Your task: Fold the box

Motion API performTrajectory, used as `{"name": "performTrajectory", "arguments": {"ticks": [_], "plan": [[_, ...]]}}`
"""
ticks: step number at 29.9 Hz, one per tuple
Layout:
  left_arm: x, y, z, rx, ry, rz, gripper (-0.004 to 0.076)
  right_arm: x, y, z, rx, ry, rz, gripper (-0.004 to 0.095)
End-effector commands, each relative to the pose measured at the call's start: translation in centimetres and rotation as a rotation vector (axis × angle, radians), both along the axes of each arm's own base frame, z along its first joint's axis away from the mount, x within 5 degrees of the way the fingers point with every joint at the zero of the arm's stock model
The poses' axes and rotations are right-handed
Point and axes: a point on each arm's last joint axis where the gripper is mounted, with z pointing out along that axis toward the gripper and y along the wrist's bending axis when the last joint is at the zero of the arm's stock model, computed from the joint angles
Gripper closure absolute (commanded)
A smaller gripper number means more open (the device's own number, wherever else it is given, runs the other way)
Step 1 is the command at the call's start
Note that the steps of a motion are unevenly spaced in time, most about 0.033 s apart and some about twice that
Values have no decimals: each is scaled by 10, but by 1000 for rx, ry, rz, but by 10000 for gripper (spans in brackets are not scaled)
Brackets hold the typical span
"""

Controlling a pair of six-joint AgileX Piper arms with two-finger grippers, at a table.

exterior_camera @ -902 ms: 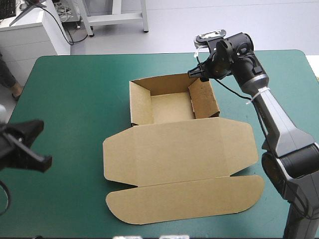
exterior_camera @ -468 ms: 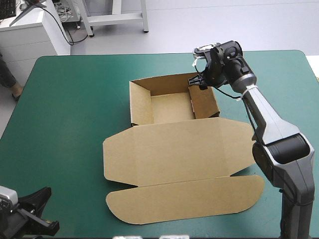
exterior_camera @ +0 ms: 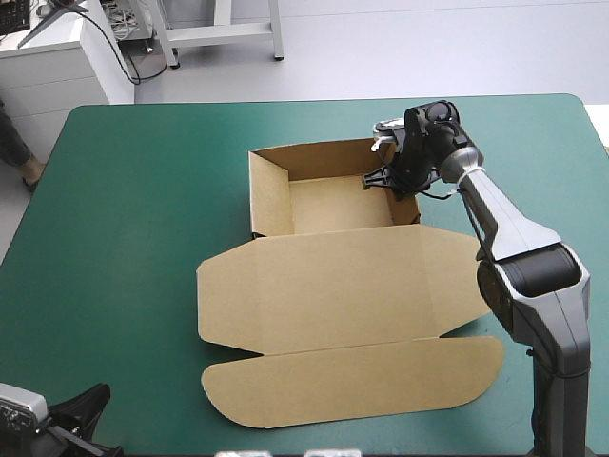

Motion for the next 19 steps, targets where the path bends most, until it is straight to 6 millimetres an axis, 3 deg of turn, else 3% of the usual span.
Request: {"name": "performTrajectory", "arguments": {"ticks": [1, 5, 8, 14, 15, 19], "plan": [[1, -2, 8, -46, -63, -12, 732, -8, -11, 34, -34, -80, -12, 918], [2, -2, 7, -46, -63, -12, 732, -4, -31, 39, -122, -112, -42, 927], [2, -2, 7, -49, -72, -12, 732, 0, -60, 41, -152, -118, -98, 927], [3, -2, 7, -51, -77, -13, 732, 4, -158, 42, -160, -102, -305, 927], [3, -2, 7, -51, -77, -13, 732, 1, -186, 42, -166, -96, -358, 927], [3, -2, 8, -52, -79, -13, 732, -13, -253, 42, -175, -83, -506, 927]]}}
